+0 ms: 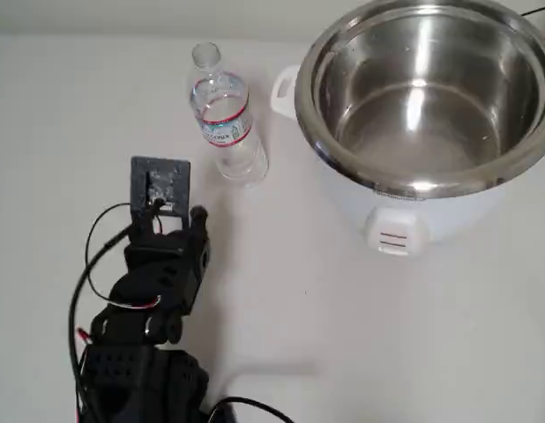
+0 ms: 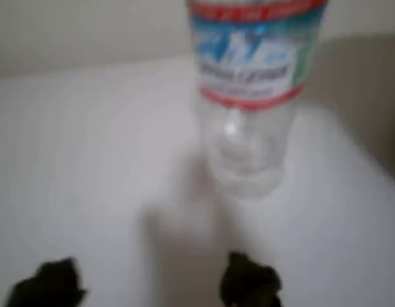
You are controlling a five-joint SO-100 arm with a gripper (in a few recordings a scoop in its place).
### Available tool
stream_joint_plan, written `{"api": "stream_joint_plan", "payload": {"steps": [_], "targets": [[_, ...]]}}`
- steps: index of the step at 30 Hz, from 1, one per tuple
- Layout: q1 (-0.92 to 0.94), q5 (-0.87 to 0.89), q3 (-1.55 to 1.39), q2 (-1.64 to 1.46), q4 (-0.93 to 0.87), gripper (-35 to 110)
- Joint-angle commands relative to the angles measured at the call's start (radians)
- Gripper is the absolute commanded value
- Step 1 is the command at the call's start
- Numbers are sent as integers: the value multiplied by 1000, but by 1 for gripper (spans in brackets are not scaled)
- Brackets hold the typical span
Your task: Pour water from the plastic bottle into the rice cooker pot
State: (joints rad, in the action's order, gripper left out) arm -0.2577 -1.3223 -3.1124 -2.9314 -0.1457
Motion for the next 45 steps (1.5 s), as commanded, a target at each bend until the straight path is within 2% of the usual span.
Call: {"api": "stream_joint_plan", "payload": {"steps": [1,5,9,14,20,23,28,33,38,45], "targets": [[100,15,150,624,586,44],[161,14,354,962,756,47],[178,6,491,1134,802,48],[184,-15,620,1374,976,48],[169,-14,764,1542,1054,48],[166,-15,818,1615,1078,40],[158,-11,850,1655,1089,18],[129,-2,848,1638,1161,12],[98,20,828,1474,1117,12],[63,129,874,1063,706,12]]}}
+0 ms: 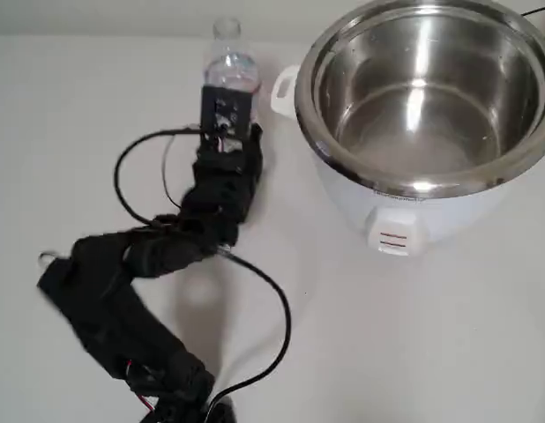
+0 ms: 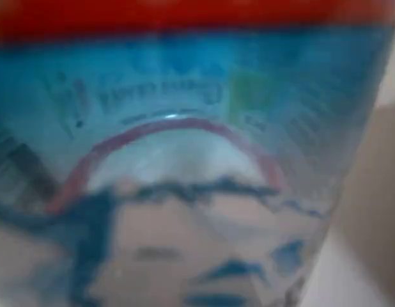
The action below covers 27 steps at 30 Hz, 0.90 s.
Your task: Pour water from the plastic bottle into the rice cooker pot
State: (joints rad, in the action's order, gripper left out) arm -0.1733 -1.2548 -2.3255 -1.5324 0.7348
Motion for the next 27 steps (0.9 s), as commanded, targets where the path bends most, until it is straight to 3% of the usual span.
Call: {"api": "stream_joint_plan", "payload": {"steps": [1,10,16,27], "targets": [[-23,84,101,-387,-235,12],[110,442,400,-611,-732,12],[218,678,591,-545,-934,12],[295,1272,1256,-201,-1430,12]]}}
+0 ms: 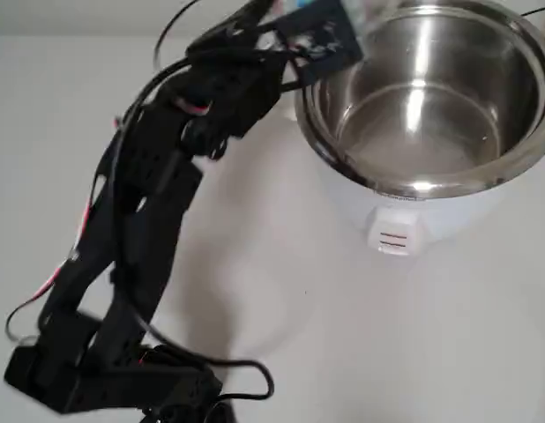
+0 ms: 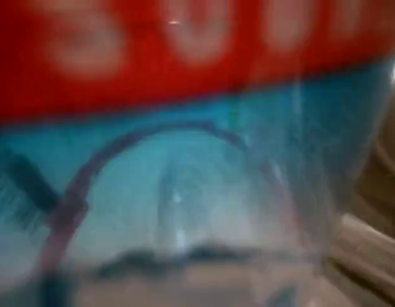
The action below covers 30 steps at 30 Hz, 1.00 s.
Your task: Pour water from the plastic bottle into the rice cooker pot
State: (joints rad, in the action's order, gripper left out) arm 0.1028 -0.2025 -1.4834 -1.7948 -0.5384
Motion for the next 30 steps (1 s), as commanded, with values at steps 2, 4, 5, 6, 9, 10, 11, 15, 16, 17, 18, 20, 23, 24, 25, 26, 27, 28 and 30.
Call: {"api": "stream_joint_plan", "payload": {"steps": [2,4,5,6,9,10,11,15,16,17,18,20,23,24,25,26,27,28,30], "targets": [[18,293,540,123,-224,12],[25,364,646,173,-279,12],[28,396,678,189,-290,12],[28,416,703,201,-298,12],[25,460,738,221,-299,12],[25,479,742,222,-299,12],[29,508,744,222,-299,11],[38,592,750,222,-299,11],[38,607,750,222,-299,11],[37,617,752,222,-296,11],[35,623,756,224,-293,11],[34,643,775,235,-291,11],[40,689,784,238,-293,11],[40,701,785,238,-293,11],[41,712,785,236,-293,11],[41,719,785,233,-291,11],[44,732,785,232,-291,11],[46,741,785,229,-291,11],[51,758,785,222,-290,11]]}}
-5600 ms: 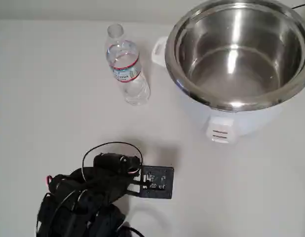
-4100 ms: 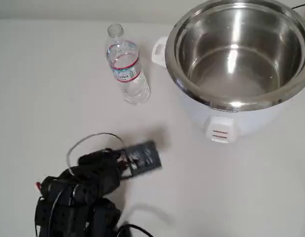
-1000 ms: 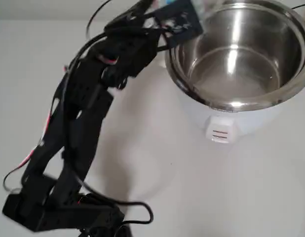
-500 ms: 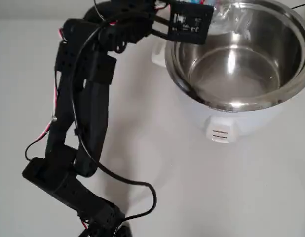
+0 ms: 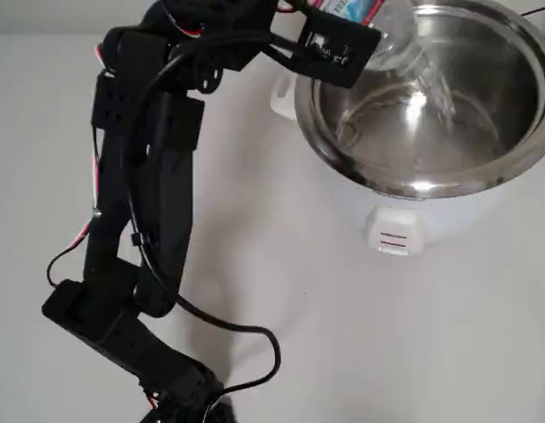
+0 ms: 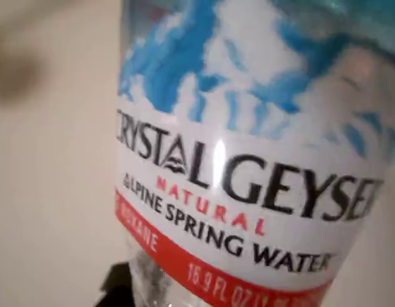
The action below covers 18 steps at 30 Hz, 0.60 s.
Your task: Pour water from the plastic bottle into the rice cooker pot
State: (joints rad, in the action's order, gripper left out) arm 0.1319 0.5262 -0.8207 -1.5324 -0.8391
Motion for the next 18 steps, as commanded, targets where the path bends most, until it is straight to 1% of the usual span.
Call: {"api": "stream_joint_plan", "payload": {"steps": [1,18], "targets": [[23,34,123,-43,11,11],[54,101,123,-71,12,11]]}}
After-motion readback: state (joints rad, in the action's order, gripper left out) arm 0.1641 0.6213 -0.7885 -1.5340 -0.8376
